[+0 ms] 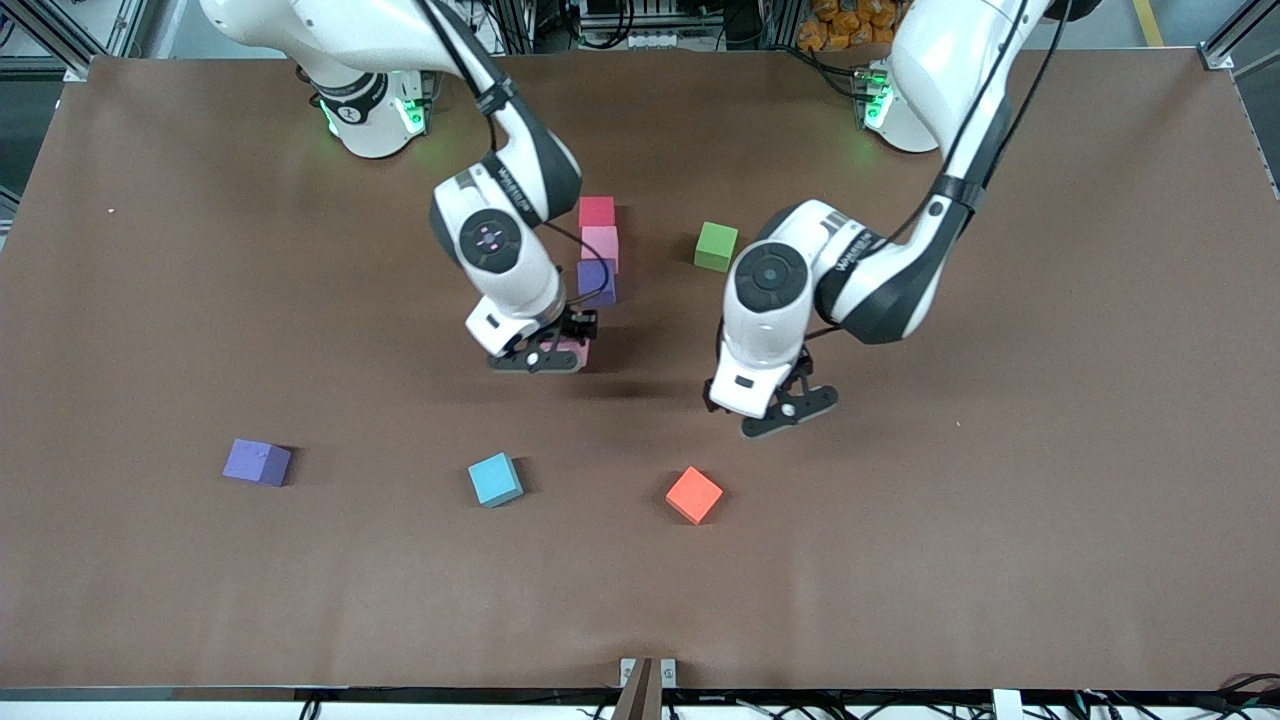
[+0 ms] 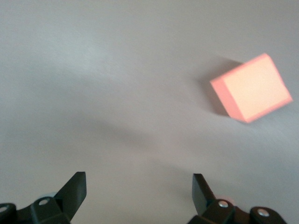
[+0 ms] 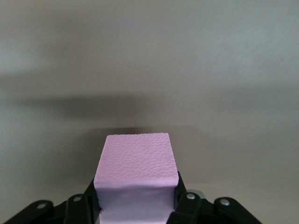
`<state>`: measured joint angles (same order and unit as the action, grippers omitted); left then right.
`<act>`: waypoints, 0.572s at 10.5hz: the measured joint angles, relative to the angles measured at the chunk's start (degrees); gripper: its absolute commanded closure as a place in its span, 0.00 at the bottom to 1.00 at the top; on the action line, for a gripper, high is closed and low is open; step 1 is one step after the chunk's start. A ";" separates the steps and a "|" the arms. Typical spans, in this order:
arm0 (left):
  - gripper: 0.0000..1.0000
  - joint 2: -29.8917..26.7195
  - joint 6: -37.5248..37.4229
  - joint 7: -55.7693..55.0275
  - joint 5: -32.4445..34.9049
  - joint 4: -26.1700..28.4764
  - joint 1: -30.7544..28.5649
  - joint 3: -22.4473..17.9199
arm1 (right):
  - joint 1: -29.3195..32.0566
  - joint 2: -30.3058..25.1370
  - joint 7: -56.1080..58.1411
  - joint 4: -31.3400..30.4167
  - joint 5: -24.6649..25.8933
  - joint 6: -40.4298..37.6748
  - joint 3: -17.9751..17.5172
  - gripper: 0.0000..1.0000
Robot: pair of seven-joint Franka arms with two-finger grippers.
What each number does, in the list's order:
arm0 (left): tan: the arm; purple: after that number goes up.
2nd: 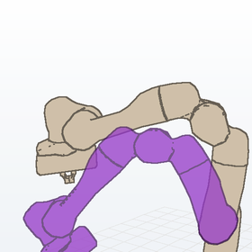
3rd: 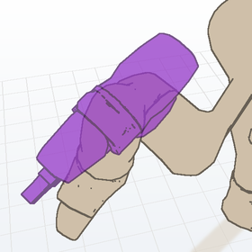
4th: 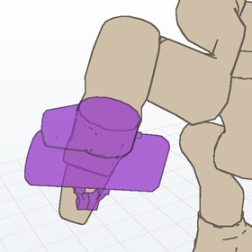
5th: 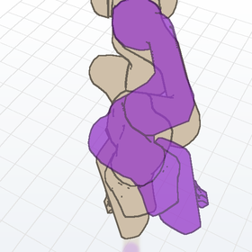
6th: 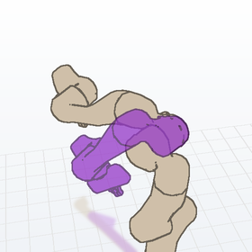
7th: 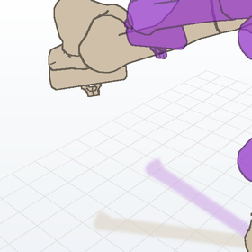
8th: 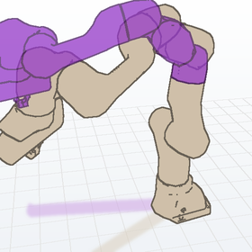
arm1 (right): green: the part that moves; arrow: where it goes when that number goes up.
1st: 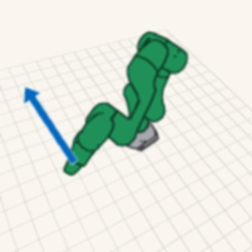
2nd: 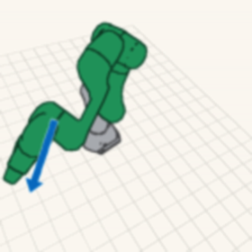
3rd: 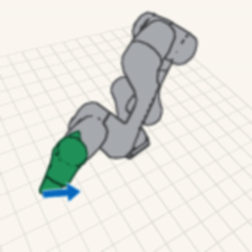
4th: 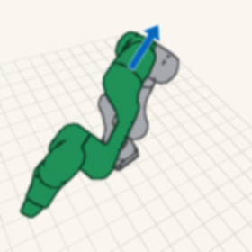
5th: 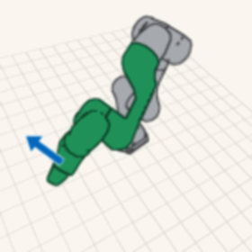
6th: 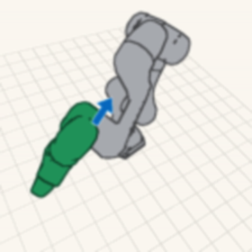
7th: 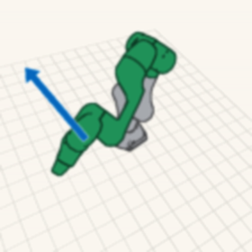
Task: Arrange blocks into number 1
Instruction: 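Place the pink cube below the purple cube while the left gripper reaches green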
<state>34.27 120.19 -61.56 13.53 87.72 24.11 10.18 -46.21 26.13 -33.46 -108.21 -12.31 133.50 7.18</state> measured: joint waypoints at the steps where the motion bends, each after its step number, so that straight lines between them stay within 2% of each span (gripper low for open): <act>1: 0.00 0.46 0.20 0.00 0.00 0.03 -1.46 0.02 | -1.71 0.12 -2.38 -0.78 0.00 1.22 0.01 0.39; 6: 0.00 1.36 1.02 0.02 -1.73 0.05 -2.40 0.66 | -3.12 2.31 -7.00 -2.23 0.00 2.45 0.25 0.39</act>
<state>35.63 121.20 -61.54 11.80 87.77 21.71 10.85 -49.33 28.44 -40.46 -110.44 -12.31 135.95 7.43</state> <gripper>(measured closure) 0.000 0.392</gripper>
